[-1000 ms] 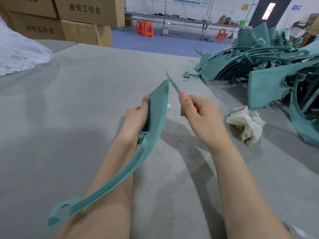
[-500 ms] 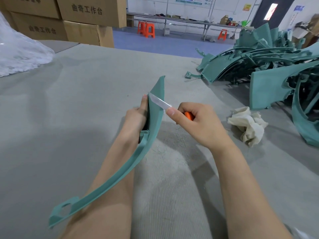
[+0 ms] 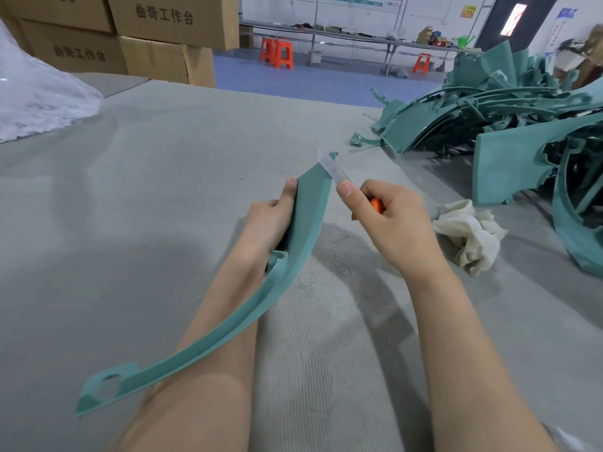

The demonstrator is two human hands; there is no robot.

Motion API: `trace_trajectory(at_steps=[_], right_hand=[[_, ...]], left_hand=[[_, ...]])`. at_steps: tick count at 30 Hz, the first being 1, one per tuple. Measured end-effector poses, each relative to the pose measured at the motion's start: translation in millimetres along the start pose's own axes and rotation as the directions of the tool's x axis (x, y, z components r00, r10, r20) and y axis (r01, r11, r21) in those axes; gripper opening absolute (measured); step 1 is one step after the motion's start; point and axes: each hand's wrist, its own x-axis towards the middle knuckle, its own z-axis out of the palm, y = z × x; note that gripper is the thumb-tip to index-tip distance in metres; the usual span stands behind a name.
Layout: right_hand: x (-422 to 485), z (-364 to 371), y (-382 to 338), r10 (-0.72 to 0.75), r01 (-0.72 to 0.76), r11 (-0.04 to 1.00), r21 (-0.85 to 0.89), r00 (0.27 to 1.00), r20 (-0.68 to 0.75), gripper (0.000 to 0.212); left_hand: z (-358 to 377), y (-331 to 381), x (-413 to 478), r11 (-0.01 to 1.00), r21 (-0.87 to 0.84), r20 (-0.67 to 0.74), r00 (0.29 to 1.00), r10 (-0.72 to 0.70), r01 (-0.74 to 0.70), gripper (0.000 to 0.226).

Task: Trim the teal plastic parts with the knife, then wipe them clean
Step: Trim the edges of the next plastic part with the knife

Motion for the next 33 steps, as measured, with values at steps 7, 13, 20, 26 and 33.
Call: trace_trajectory(at_steps=[7, 13, 20, 26, 33], right_hand=[[4, -2, 4, 0.149, -0.164, 0.985, -0.051, 0.962, -0.229, 0.068], [3, -8, 0, 0.243, -0.214, 0.923, 0.319, 0.969, -0.052, 0.038], [2, -9, -5, 0.133, -0.197, 0.872, 0.448, 0.976, 0.170, 0.035], [6, -8, 0, 0.263, -0.215, 0.889, 0.405, 0.962, -0.067, 0.009], [8, -14, 9, 0.374, -0.317, 0.888, 0.332, 0.919, -0.123, 0.018]], left_hand=[[2, -2, -1, 0.996, 0.065, 0.016, 0.998, 0.060, -0.061, 0.056], [3, -6, 5, 0.993, 0.084, -0.015, 0.997, 0.079, -0.077, 0.048], [4, -11, 10, 0.996, 0.064, -0.001, 0.998, 0.070, -0.070, 0.047], [9, -14, 10, 0.979, 0.166, -0.053, 0.991, 0.125, -0.115, 0.064], [6, -16, 13, 0.987, 0.133, -0.094, 0.990, 0.107, -0.094, 0.068]])
